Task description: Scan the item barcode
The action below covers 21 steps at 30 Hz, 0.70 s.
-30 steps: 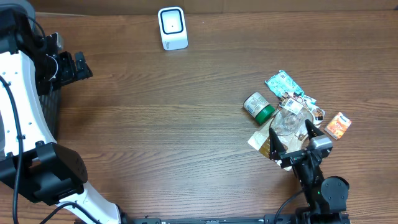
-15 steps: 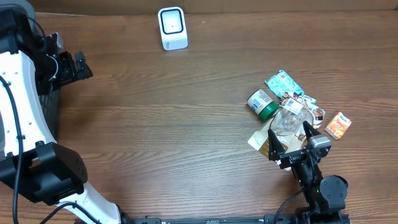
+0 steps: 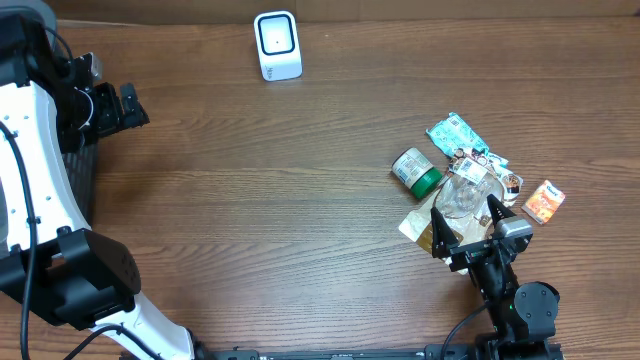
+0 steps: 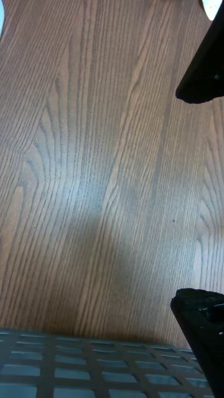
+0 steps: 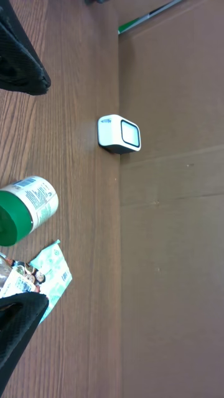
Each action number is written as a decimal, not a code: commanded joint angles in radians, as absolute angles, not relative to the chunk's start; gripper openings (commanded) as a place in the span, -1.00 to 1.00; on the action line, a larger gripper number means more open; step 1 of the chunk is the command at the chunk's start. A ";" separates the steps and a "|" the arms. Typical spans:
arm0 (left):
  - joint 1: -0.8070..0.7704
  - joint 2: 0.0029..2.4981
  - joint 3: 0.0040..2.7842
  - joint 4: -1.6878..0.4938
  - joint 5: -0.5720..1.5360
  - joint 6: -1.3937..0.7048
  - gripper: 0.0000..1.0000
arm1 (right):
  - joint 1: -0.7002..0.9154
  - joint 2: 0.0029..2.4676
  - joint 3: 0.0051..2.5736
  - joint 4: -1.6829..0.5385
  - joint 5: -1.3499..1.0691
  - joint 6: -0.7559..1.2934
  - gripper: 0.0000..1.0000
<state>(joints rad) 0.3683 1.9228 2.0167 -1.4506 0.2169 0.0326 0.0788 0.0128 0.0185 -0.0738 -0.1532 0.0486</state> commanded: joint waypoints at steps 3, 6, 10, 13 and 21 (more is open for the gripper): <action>0.332 1.805 2.014 -1.449 0.209 0.030 0.99 | 0.074 0.003 0.008 -0.069 -0.159 0.053 1.00; 0.299 1.706 1.961 -1.429 0.207 0.030 0.99 | 0.074 0.003 0.008 -0.069 -0.159 0.053 1.00; 0.237 1.536 1.811 -1.377 0.207 0.030 0.99 | 0.074 0.003 0.008 -0.069 -0.159 0.053 1.00; 0.177 1.404 1.687 -1.380 0.191 0.035 0.99 | 0.074 0.003 0.008 -0.069 -0.159 0.053 1.00; 0.045 1.036 1.279 -1.383 0.131 0.034 0.99 | 0.074 0.003 0.008 -0.069 -0.159 0.053 1.00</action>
<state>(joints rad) 0.0624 1.1458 1.4078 -1.3827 0.1741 0.0330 0.0788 0.0128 0.0185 -0.0731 -0.1535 0.0490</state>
